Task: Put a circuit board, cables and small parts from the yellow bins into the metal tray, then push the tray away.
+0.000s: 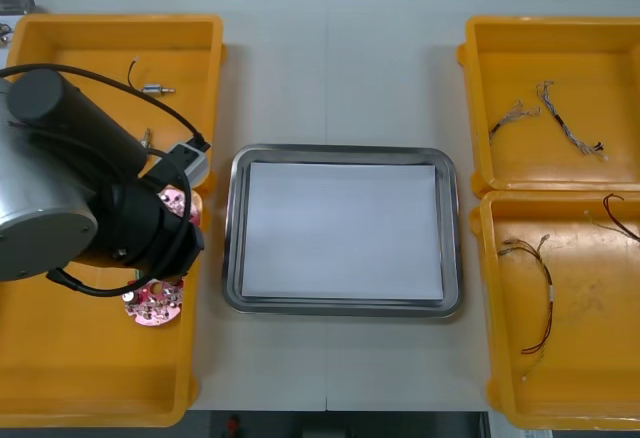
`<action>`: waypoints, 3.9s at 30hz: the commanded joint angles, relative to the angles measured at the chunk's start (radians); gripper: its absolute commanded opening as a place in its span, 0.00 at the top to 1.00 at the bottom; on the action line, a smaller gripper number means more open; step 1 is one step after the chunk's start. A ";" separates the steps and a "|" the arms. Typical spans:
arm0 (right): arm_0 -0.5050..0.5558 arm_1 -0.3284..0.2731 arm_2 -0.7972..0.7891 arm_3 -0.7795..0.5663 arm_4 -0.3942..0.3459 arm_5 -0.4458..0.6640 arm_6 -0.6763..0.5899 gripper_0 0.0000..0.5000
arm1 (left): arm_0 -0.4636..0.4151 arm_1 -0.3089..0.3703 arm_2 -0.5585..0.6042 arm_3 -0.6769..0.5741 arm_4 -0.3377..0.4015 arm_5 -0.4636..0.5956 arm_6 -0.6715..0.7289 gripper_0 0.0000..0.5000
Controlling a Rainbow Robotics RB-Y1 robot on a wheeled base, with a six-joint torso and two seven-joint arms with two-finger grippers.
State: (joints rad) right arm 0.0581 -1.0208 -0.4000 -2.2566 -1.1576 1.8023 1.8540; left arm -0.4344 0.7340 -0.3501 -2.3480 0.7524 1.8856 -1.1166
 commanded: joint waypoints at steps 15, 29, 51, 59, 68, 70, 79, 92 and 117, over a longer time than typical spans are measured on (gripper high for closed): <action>-0.133 0.094 -0.051 -0.224 0.069 0.118 -0.070 1.00 | -0.222 -0.280 -0.331 0.173 -0.251 -0.037 0.383 1.00; -0.124 0.114 -0.016 -0.247 0.104 0.118 -0.084 1.00 | -0.224 -0.331 -0.434 0.343 -0.326 -0.189 0.426 1.00; -0.126 0.116 0.012 -0.247 0.105 0.118 -0.084 1.00 | -0.185 -0.311 -0.481 0.397 -0.321 -0.263 0.483 0.99; -0.126 0.116 0.012 -0.248 0.104 0.118 -0.084 1.00 | -0.164 -0.300 -0.501 0.395 -0.349 -0.280 0.492 0.05; -0.124 0.114 0.012 -0.248 0.095 0.118 -0.084 1.00 | -0.161 -0.294 -0.495 0.380 -0.366 -0.287 0.506 0.00; -0.126 0.114 0.012 -0.248 0.093 0.118 -0.084 1.00 | -0.161 -0.292 -0.480 0.365 -0.363 -0.284 0.508 0.00; -0.126 0.116 0.012 -0.248 0.092 0.118 -0.081 1.00 | -0.181 -0.285 -0.351 0.240 -0.331 -0.143 0.495 0.00; -0.150 0.114 0.055 -0.281 0.113 0.118 -0.076 1.00 | -0.277 -0.177 -0.109 0.214 -0.143 0.034 0.390 0.00; -0.623 0.180 0.607 -0.138 0.148 0.097 -0.084 1.00 | -0.395 0.056 0.175 0.665 0.024 0.034 -0.124 0.00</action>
State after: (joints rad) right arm -0.4889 -0.8957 0.1552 -2.4261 -1.0276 1.9052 1.8207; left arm -0.7631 0.7515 -0.2190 -1.7176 0.7688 1.9121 -1.1279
